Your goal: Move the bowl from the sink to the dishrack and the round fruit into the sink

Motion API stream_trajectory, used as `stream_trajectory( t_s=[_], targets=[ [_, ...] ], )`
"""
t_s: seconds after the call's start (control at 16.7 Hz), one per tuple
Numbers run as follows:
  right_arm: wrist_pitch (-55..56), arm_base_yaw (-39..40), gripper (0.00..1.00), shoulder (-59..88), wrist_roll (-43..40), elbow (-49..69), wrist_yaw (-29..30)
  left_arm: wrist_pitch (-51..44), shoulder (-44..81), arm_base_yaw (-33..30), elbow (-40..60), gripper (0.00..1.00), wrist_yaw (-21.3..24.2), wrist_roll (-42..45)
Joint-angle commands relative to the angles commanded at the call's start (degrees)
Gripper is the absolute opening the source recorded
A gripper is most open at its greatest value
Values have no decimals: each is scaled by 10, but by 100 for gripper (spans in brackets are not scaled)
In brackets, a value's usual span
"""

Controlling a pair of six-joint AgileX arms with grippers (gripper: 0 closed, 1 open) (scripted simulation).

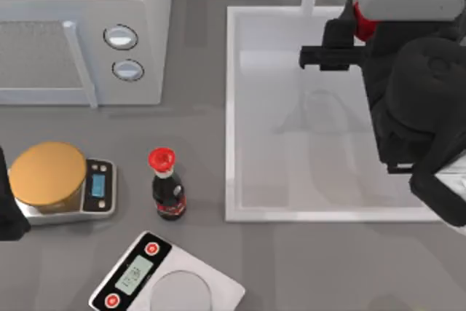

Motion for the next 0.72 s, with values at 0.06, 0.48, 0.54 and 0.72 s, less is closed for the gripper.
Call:
stream_trajectory(
  t_s=[0.06,0.48,0.54,0.72],
  targets=[
    [7,1,0,7,0,-1,0,0,0,0,0,100,0,0],
    [218,4,0,189,-1,-24,8,0,0,0,0,100,0,0],
    [261,3,0,220,-1,-30,9,0,0,0,0,100,0,0],
    [364,2,0,306,-2,-46,8,0,0,0,0,100,0,0]
  ],
)
